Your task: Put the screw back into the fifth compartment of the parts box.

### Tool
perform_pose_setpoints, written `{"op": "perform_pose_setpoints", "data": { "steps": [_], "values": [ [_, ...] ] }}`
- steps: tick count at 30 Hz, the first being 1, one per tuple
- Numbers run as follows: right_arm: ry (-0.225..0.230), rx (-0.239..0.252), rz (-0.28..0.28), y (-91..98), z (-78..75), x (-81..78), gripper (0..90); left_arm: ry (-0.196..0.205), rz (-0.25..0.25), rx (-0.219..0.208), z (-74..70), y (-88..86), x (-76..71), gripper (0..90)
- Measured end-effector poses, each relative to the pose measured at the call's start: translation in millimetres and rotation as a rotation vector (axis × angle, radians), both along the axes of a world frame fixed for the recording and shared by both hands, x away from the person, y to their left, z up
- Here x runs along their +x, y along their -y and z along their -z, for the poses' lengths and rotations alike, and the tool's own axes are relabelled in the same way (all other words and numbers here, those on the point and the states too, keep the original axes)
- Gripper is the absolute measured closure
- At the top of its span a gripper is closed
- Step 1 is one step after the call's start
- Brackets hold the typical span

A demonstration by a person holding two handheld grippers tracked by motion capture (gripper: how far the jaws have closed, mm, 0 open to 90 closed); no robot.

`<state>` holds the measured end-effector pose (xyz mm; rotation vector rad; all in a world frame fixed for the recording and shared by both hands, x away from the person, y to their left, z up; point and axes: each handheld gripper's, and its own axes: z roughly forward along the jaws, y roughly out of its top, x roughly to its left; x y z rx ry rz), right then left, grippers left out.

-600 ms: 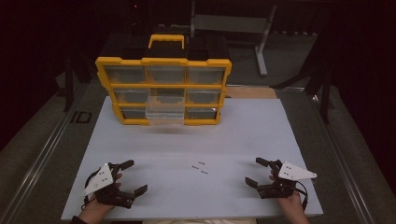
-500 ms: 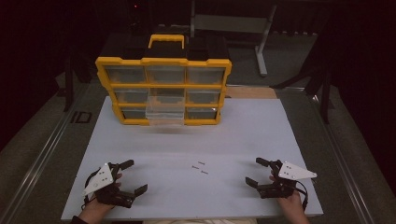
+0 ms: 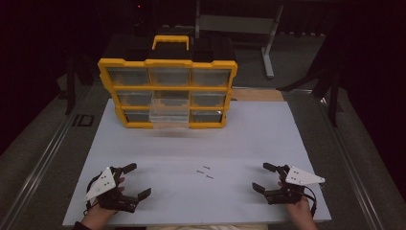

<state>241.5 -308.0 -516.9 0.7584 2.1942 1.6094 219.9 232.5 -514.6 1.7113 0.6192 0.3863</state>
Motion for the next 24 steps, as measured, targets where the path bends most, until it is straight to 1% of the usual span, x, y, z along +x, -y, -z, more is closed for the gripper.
{"op": "perform_pose_setpoints", "data": {
  "steps": [2, 4, 7, 8, 10, 12, 14, 15, 16, 17, 18, 20, 21, 22, 23, 24],
  "values": [
    [0.005, -0.008, 0.005, 0.2, -0.5, -0.6, 13.9, 0.001, 0.002, 0.001, -0.2, 0.2, -0.4, 1.3],
    [0.013, -0.027, 0.018, 0.6, -1.4, -0.9, 13.9, 0.002, 0.001, -0.007, -0.6, -0.2, -0.5, 1.3],
    [0.009, -0.031, 0.04, 1.2, -3.0, -1.1, 13.9, 0.002, 0.002, -0.005, -0.3, -1.3, -0.8, 1.4],
    [0.015, -0.033, 0.051, 1.3, -3.7, -1.0, 13.9, 0.002, 0.003, -0.005, -0.4, -1.5, -1.0, 1.4],
    [0.008, -0.038, 0.063, 1.0, -3.9, -0.4, 13.9, 0.004, 0.003, -0.009, -0.7, -1.4, -1.7, 1.3],
    [0.013, -0.052, 0.075, 0.7, -3.9, 0.3, 13.7, 0.01, 0.007, -0.012, -1.5, -1.2, -2.6, 1.4],
    [0.003, -0.073, 0.076, 0.2, -5.1, 1.3, 13.7, 0.001, 0.006, -0.011, -1.1, -1.0, -2.1, 1.4],
    [0.003, -0.073, 0.076, 0.2, -5.1, 1.3, 13.7, 0.001, 0.006, -0.011, -1.1, -1.0, -2.1, 1.3],
    [0.017, -0.101, 0.08, 0.3, -7.0, 2.6, 13.8, 0.0, 0.009, -0.017, -1.2, -1.1, -1.8, 1.3],
    [0.018, -0.113, 0.084, 0.8, -8.8, 3.4, 13.8, 0.002, 0.009, -0.018, -1.4, -1.0, -1.8, 1.3],
    [0.011, -0.108, 0.087, 1.4, -10.6, 4.2, 13.7, 0.003, 0.011, -0.018, -1.5, -1.0, -1.9, 1.3],
    [0.001, -0.075, 0.089, 2.8, -14.9, 6.5, 13.8, 0.004, 0.011, -0.018, -1.6, -0.8, -2.1, 1.3],
    [-0.003, -0.068, 0.087, 2.8, -18.0, 7.8, 13.7, 0.004, 0.011, -0.019, -1.7, -0.9, -2.2, 1.4],
    [0.002, -0.066, 0.088, 2.4, -21.6, 8.9, 13.7, 0.004, 0.011, -0.021, -1.8, -1.0, -2.2, 1.3],
    [0.002, -0.066, 0.088, 2.4, -21.6, 8.9, 13.7, 0.004, 0.011, -0.021, -1.8, -1.0, -2.2, 1.3],
    [0.013, -0.062, 0.083, 1.7, -29.0, 12.4, 13.6, 0.004, 0.009, -0.021, -2.0, -1.3, -2.5, 1.3]
  ]
}}
